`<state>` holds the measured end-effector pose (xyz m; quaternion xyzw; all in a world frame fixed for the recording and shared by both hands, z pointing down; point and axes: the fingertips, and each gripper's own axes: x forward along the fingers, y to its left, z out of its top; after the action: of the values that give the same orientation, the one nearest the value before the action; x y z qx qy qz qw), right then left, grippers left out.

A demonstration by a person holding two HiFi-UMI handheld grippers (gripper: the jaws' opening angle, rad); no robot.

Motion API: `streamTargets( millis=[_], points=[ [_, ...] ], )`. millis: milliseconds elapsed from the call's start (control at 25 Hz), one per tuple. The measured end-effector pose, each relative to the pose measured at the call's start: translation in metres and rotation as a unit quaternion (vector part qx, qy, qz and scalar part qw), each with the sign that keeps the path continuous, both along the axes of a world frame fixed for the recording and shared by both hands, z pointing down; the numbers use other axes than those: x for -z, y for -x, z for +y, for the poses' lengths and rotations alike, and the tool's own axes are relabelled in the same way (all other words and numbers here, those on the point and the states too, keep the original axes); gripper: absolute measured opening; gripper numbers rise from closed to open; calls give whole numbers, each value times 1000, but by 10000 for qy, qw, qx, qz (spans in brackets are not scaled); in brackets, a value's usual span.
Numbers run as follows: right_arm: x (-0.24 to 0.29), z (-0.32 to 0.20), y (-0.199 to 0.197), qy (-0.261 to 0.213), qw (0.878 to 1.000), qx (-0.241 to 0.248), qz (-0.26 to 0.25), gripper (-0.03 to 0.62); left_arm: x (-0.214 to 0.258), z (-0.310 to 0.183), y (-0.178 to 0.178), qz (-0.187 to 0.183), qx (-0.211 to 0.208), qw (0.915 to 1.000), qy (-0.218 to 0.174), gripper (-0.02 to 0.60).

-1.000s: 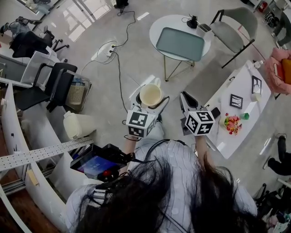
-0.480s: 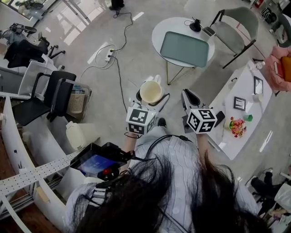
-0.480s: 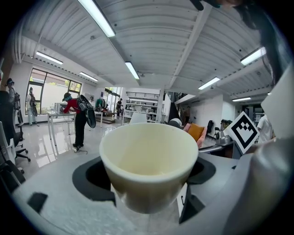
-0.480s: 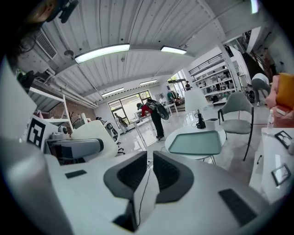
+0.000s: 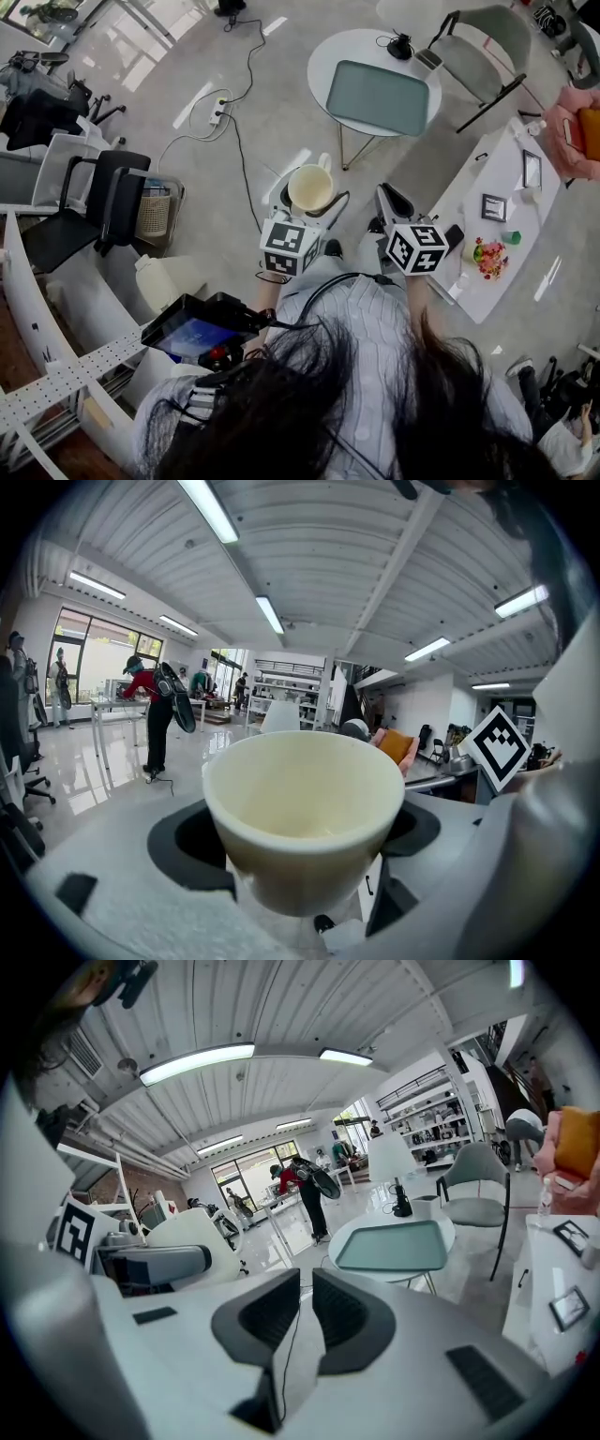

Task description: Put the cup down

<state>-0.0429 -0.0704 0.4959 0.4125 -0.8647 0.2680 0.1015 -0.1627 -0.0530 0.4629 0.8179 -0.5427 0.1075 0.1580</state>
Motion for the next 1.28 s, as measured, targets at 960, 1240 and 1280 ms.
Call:
streamTargets(
  millis=[960,1240,1280],
  points=[
    [-34,-172,-38,434,9990,-125,-69,58,-33,-170,-36,-161,-132,9992,354,457],
    [-46,-210,-48,611,9980,-138,-27,58,-49,-207,-44,-172,-123,9984,522,457],
    [-48,-214,-50,635,9979,-141,-29,58,-52,-212,-46,-168,-131,9982,558,457]
  ],
)
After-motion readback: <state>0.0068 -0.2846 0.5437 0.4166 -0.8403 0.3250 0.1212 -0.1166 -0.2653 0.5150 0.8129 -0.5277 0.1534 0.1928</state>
